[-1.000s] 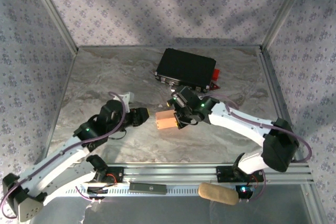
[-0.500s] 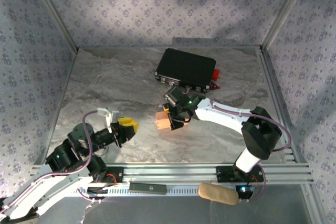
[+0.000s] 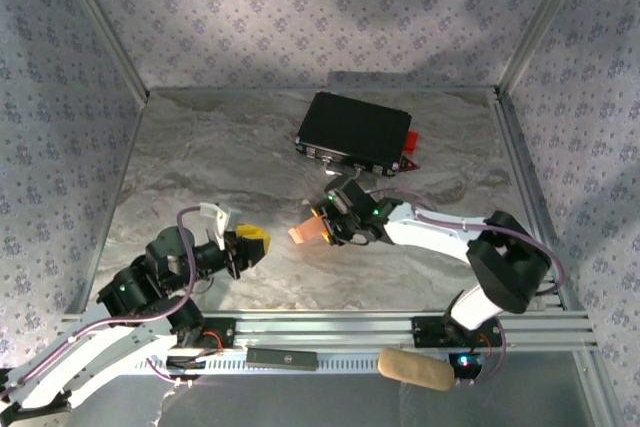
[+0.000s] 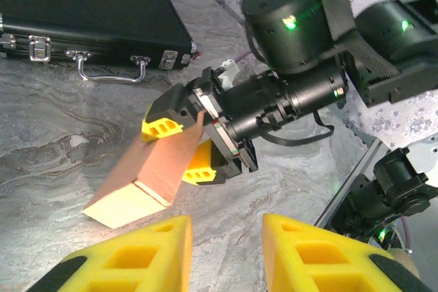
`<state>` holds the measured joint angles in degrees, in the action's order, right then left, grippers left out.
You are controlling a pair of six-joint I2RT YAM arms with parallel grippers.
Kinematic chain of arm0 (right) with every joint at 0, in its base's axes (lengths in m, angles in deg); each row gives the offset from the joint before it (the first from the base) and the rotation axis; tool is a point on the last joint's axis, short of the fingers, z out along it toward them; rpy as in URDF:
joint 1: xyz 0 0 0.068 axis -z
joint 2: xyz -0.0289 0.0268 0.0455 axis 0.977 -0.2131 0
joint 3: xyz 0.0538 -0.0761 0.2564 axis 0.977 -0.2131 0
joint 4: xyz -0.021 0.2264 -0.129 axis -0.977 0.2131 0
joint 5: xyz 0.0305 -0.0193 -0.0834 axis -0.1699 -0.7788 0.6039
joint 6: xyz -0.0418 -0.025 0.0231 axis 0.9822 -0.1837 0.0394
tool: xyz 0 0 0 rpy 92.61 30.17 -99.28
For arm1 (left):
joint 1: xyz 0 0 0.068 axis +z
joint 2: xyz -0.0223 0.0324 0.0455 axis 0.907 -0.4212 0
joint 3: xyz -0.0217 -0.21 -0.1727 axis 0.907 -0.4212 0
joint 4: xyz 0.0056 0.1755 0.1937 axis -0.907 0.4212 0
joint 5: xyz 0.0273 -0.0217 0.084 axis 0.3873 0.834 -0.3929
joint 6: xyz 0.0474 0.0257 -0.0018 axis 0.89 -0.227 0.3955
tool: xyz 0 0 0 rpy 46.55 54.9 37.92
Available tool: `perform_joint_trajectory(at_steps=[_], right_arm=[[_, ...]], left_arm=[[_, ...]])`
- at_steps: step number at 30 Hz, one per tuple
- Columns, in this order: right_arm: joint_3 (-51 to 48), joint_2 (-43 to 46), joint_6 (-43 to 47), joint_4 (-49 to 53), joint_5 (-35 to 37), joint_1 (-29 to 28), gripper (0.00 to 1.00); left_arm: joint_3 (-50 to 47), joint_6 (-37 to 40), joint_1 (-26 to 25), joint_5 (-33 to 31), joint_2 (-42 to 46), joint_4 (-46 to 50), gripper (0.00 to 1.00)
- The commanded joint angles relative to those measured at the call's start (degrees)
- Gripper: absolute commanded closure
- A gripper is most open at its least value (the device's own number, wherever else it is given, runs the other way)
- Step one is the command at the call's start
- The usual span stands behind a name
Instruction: Fold the paper box
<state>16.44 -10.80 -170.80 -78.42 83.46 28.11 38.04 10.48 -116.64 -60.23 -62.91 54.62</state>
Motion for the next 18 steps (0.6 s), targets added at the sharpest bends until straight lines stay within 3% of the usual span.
perform_joint_trajectory(at_steps=[1, 11, 18], right_arm=[[-7.67, 3.51, 7.82, -14.49, 3.14, 0.18, 0.46], [-17.38, 6.98, 10.02, -20.52, 0.65, 0.70, 0.33], [-13.01, 6.75, 10.34, -9.85, -0.72, 0.80, 0.22]], left_arm=[[2.07, 1.31, -0.57, 1.52, -0.76, -2.89, 0.68], [3.21, 1.59, -0.79, 1.34, -3.93, -4.51, 0.68], [4.36, 1.15, -0.92, 1.18, -5.02, -3.36, 0.68]])
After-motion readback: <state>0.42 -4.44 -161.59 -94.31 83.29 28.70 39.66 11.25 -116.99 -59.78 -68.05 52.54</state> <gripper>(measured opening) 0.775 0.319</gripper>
